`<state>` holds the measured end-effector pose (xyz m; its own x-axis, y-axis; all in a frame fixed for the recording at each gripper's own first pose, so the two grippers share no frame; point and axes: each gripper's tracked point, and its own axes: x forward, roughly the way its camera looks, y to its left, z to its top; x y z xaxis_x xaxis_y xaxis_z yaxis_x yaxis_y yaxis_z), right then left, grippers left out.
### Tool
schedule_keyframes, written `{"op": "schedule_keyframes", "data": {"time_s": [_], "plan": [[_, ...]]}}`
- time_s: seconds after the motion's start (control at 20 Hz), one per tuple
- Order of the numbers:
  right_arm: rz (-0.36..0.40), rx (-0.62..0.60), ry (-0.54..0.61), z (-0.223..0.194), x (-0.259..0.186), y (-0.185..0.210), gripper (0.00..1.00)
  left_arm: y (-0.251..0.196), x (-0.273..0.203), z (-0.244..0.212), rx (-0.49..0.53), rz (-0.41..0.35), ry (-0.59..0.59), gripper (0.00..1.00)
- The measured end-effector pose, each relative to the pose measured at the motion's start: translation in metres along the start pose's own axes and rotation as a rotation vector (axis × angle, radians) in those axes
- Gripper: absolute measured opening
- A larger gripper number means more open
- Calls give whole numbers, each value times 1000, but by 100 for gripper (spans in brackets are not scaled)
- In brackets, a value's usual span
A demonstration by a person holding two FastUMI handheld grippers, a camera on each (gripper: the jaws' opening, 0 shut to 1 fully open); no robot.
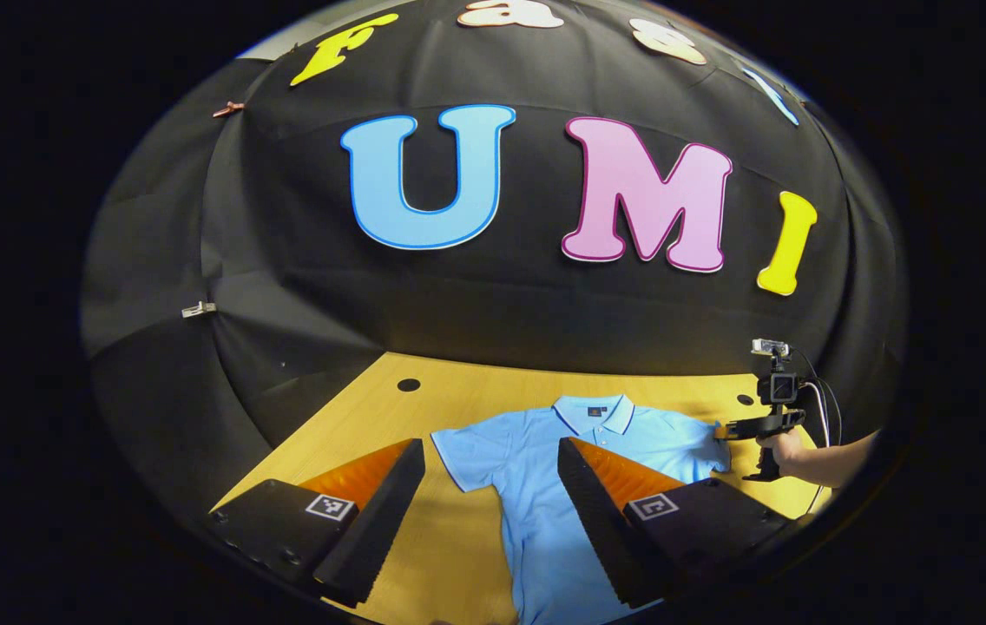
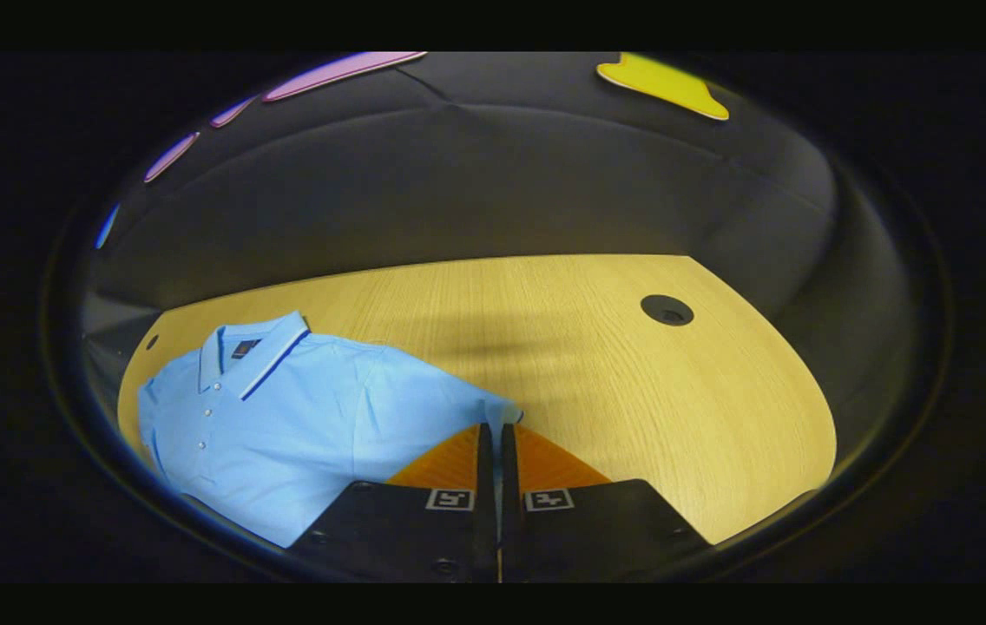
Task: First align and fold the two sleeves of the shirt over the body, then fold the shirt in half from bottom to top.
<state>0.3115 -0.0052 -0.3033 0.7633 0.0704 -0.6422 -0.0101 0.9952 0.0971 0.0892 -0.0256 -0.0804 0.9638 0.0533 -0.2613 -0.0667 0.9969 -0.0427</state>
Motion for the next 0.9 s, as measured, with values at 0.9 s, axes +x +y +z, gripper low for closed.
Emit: {"op": "schedule_keyframes", "data": {"time_s": [0.9], "plan": [[278, -211, -93, 13, -62, 250, 2, 40, 23, -25, -102, 77, 15, 99]]}}
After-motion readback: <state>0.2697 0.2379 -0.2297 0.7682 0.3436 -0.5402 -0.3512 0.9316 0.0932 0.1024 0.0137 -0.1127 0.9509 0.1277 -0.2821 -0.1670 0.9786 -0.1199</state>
